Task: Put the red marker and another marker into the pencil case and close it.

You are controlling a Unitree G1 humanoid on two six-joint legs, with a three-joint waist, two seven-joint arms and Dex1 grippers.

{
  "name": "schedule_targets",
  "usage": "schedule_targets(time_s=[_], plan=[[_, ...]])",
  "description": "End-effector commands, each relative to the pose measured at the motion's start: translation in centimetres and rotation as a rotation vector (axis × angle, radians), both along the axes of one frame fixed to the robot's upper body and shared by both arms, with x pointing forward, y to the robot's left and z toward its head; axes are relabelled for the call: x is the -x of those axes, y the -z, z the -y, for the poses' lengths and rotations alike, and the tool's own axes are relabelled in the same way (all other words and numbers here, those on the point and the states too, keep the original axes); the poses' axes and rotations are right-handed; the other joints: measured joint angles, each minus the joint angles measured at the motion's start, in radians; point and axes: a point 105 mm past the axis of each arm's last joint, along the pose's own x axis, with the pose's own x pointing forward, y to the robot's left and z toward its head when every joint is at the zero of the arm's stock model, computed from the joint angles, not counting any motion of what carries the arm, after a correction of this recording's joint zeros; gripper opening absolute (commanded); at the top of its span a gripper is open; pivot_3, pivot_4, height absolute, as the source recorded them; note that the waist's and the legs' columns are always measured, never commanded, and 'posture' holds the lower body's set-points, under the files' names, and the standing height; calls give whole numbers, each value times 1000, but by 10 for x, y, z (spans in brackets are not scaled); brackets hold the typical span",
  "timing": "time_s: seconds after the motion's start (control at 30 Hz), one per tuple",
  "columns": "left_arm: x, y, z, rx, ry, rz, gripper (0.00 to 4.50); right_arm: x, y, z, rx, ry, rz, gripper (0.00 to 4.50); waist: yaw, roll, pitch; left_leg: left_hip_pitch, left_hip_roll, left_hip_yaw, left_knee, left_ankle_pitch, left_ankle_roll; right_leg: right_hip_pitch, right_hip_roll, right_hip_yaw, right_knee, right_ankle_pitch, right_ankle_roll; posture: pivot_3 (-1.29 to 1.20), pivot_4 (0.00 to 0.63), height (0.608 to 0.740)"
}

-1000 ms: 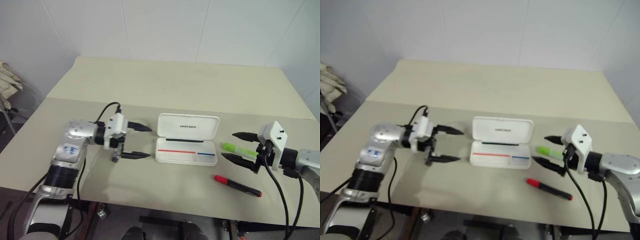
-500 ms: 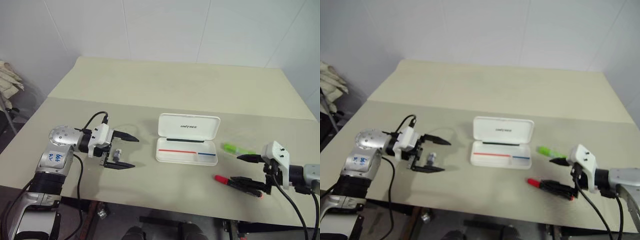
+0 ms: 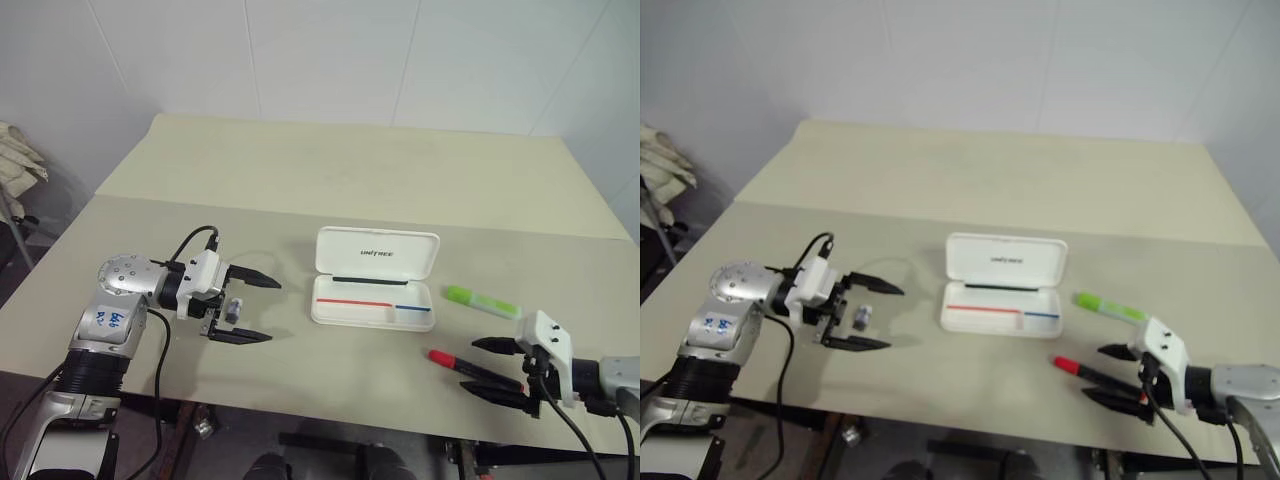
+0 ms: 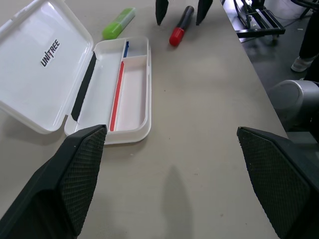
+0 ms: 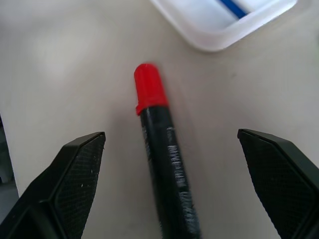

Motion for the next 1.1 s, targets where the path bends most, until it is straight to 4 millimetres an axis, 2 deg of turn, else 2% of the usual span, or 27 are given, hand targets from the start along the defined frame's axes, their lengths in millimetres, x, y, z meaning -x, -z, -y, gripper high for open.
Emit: schedule_targets(time_s=[0.03, 0.1, 0.4, 0.43, 0.6, 0.73, 0.87, 0.97, 1.1], plan=[[1, -11, 0, 13, 4, 41, 4488, -3, 4, 1, 12, -2, 27, 4320, -2, 0, 0, 0, 0, 0, 0, 0, 0, 0, 0, 0, 0, 0, 0, 0, 150, 740], [0, -12, 0, 13, 5, 44, 4500, -5, 7, 3, 19, 9, 42, 3910, -3, 0, 0, 0, 0, 0, 0, 0, 0, 0, 0, 0, 0, 0, 0, 0, 150, 740], [0, -13, 0, 14, 4, 46, 4500, -9, 6, 1, 30, 9, 100, 744, -2, 0, 0, 1, 1, 0, 0, 0, 0, 0, 1, 0, 0, 0, 0, 0, 150, 740], [0, -13, 1, 14, 5, 46, 4500, -9, 5, 2, 29, 11, 104, 589, -3, 0, 0, 1, 1, 0, 0, 0, 0, 1, 1, 0, 0, 0, 0, 0, 150, 740], [-1, -11, 2, 15, 10, 42, 4500, -12, -5, 7, 38, 41, 139, 592, -3, 0, 0, 1, 1, 0, 0, 0, 0, 1, 1, 0, 0, 0, -1, 0, 150, 740], [-4, -10, 3, 21, 11, 44, 4500, -14, -29, 14, 60, 42, 204, 592, -2, 0, 0, 1, 0, 0, 0, 0, 0, 1, 0, 0, 0, 0, -1, 0, 150, 740], [-5, -8, 3, 26, 13, 46, 4500, -12, -51, 7, 93, -19, 252, 592, -2, 0, 0, 1, 0, 0, 0, 0, 0, 1, 1, 0, 0, 0, -1, 0, 150, 740], [-9, -9, 2, 36, 4, 46, 4500, -16, -75, -13, 79, -92, 302, 592, -8, 0, 0, 1, 1, 0, 0, 0, 0, 1, 1, 0, 0, 1, -1, 0, 150, 740], [-11, -9, 2, 46, -7, 47, 4500, -29, -93, -40, 37, -150, 360, 592, -18, 0, 0, 1, 2, 0, 0, 0, -1, 1, 1, 0, 0, 1, -1, 0, 150, 740]])
